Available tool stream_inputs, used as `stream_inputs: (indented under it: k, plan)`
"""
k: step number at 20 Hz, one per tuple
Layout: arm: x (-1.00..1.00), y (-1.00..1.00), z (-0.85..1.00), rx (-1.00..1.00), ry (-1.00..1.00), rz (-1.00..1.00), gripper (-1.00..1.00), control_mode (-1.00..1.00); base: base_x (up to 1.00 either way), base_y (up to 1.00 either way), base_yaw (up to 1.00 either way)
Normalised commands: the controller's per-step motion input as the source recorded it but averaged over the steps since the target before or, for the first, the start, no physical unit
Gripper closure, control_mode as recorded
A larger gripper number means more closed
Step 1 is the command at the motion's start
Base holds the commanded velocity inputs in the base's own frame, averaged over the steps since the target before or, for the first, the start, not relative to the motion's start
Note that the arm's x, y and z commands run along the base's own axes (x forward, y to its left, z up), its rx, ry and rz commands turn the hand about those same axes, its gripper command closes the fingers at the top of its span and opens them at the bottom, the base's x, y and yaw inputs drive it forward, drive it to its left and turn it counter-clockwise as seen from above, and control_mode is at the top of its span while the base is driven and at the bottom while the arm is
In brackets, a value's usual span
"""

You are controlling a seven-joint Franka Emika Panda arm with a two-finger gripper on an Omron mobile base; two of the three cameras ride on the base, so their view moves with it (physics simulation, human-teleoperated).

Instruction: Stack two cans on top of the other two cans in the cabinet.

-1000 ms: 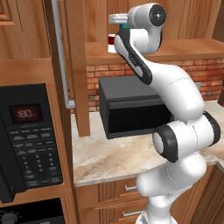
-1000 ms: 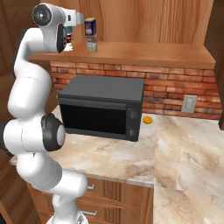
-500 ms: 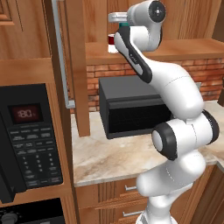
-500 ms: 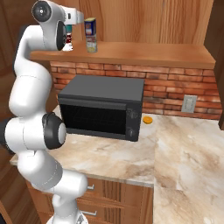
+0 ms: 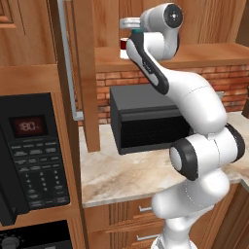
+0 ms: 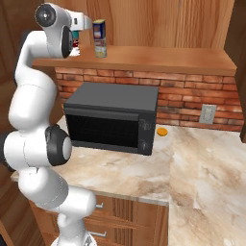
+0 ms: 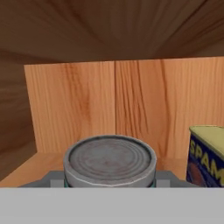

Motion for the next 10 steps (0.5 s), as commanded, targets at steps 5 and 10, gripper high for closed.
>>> stream_inputs:
  k: [5,10]
  plan:
    - [0.11,0.0,0.0,0.0,0.0,0.0,1.0,-1.0,0.0,0.0,0.0]
    - [0.09,0.01,0.01,0.0,0.01,0.0,1.0,-1.0,0.0,0.0,0.0]
